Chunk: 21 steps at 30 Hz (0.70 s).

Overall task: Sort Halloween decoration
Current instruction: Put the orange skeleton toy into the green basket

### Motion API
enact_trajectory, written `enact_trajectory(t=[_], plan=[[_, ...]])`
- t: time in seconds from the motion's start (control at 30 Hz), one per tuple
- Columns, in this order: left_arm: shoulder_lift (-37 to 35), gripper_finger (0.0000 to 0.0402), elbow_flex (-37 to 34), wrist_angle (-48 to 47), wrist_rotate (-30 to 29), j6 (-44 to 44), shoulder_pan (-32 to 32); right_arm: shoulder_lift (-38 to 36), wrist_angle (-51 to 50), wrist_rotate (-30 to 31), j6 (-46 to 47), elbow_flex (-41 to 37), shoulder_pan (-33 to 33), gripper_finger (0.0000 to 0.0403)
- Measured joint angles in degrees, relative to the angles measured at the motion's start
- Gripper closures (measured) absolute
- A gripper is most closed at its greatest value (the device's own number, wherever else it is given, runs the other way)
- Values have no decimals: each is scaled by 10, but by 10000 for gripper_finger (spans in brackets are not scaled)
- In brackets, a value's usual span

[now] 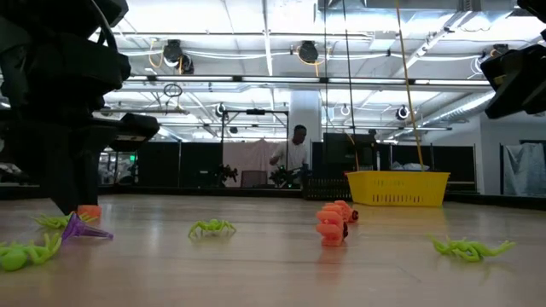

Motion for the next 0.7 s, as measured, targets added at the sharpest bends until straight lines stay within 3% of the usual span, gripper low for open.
enact_trajectory(t=[0.17,0.3,0.5,0.7], plan=[[2,390,13,-10,-17,-27,-5,0,0,0,0,0,0,245],[3,390,42,-6,-68,-11,-14,0,0,0,0,0,0,245],[3,389,88,-4,-167,79,-28,0,0,0,0,0,0,245],[2,389,130,-2,-288,232,-33,0,0,0,0,0,0,245]])
